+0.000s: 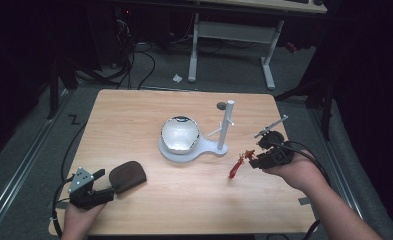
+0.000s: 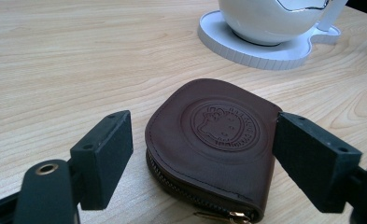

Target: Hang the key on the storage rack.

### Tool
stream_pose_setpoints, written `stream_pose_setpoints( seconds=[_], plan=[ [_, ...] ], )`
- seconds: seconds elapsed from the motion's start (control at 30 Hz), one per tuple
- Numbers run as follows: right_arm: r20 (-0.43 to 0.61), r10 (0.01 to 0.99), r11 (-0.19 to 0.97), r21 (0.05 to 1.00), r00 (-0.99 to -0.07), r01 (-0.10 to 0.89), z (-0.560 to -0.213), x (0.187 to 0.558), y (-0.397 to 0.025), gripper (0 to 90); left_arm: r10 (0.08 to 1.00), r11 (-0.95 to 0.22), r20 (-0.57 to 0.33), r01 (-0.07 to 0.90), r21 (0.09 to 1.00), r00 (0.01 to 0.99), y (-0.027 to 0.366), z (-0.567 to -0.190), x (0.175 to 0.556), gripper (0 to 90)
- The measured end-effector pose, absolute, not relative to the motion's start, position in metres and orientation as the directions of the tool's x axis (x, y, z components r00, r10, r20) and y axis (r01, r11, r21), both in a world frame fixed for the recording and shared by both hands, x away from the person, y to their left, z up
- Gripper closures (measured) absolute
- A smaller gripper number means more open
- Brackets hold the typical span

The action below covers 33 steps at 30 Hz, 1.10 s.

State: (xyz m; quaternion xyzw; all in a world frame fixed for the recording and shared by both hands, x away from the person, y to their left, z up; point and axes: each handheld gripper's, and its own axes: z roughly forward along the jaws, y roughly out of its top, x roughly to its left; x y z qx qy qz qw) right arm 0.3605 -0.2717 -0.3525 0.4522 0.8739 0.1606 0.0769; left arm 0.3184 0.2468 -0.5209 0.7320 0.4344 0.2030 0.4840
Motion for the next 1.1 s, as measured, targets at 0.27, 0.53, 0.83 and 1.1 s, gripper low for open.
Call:
stream_pose_setpoints(
  seconds=[0.27,0.53,0.83,1.1],
  plan=[
    [-0.001,0.81,0.547,0.362,-0.587,0.755,-0.342,0.365,-0.268,66.6,0.831,-0.151,-0.129,0.444,0.883,0.541,0.248,-0.521,0.319,20.7],
    [-0.01,0.809,0.549,0.37,-0.587,0.75,-0.333,0.371,-0.264,66.6,0.825,-0.157,-0.132,0.447,0.881,0.55,0.248,-0.521,0.32,21.3],
    [-0.007,0.803,0.556,0.371,-0.596,0.744,-0.32,0.38,-0.253,66.6,0.824,-0.151,-0.138,0.447,0.882,0.549,0.249,-0.521,0.321,21.2],
    [-0.016,0.8,0.563,0.368,-0.6,0.74,-0.309,0.384,-0.246,66.6,0.822,-0.155,-0.137,0.448,0.881,0.553,0.249,-0.522,0.321,21.2]
  ],
)
